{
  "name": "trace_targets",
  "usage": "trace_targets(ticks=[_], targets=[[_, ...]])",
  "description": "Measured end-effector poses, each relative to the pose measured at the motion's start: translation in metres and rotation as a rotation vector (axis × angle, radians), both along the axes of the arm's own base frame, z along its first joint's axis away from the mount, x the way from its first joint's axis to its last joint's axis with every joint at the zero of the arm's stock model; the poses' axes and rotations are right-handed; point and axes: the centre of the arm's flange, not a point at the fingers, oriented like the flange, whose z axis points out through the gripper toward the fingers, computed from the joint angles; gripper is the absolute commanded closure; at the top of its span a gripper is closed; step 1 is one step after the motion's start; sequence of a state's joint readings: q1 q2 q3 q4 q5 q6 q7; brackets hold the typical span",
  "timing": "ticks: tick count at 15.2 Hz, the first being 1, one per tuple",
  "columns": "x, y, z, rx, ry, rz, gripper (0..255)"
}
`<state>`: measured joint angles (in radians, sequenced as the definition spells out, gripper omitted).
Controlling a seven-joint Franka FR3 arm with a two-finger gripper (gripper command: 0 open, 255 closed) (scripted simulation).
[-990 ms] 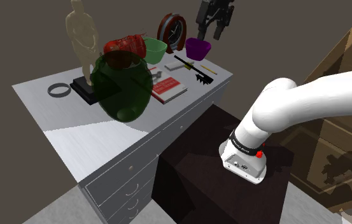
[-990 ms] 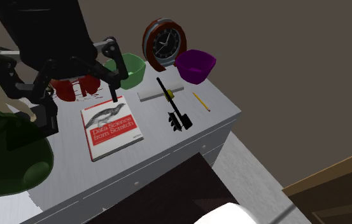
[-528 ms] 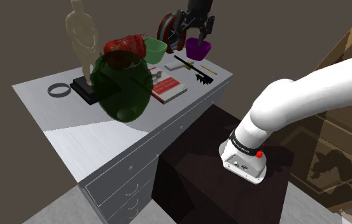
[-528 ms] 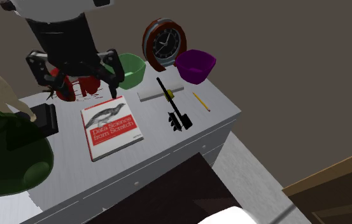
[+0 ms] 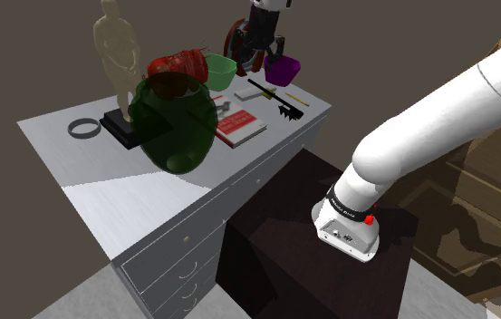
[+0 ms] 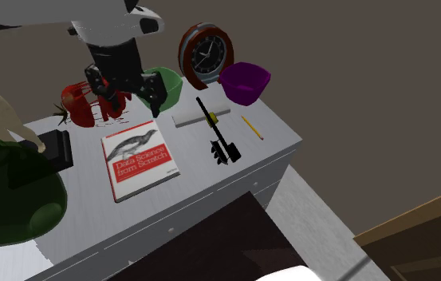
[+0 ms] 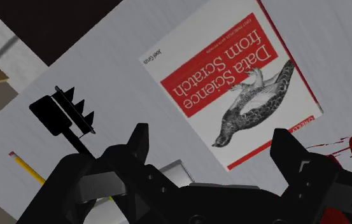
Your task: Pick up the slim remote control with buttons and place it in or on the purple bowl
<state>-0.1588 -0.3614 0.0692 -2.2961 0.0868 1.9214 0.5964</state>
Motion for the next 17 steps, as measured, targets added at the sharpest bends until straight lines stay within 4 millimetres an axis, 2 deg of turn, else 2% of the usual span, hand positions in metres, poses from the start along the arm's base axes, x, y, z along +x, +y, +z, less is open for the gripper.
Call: trace_targets(ticks=[9, 15, 17], targets=[[0.068, -0.066, -0.067, -0.034, 0.009, -0.36, 0], [0.09, -0.125, -0.107, -0.057, 0.016, -0.601, 0], [0.097, -0.145, -0.127, -0.065, 0.019, -0.681, 0]])
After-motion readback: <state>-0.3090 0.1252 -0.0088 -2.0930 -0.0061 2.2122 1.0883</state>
